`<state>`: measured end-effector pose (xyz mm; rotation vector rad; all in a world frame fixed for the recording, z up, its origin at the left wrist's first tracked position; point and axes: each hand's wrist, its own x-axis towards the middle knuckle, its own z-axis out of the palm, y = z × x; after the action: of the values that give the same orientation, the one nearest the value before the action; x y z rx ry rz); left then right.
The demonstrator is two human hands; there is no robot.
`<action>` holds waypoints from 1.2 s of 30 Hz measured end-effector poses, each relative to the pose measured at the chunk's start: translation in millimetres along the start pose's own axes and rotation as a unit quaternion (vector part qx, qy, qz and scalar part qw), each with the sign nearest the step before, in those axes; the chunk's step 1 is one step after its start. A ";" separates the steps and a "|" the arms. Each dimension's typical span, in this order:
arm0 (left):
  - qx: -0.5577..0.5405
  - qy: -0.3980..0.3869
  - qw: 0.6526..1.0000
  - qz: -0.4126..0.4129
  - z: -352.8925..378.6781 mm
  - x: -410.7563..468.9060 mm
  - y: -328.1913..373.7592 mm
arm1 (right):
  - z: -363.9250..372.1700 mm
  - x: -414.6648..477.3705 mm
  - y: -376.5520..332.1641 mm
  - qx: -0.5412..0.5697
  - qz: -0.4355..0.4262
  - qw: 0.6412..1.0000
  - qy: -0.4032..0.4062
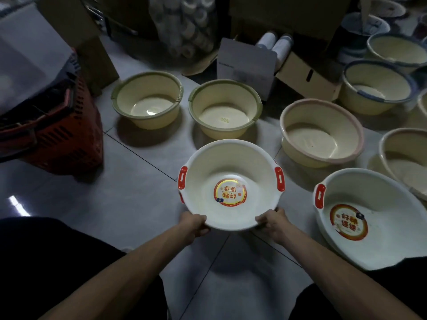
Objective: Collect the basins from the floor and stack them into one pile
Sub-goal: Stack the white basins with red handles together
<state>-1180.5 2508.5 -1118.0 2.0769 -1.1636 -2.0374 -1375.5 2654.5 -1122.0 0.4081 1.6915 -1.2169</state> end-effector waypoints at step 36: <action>0.003 -0.132 0.991 0.008 -70.3 -89.3 17.1 | 37.9 -93.7 -39.7 -0.106 -0.093 0.982 -0.129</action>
<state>-1117.2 2507.0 -1022.0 1.8346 -1.2147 -2.3577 -1340.9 2628.2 -1022.6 -0.0387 1.6385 -1.1514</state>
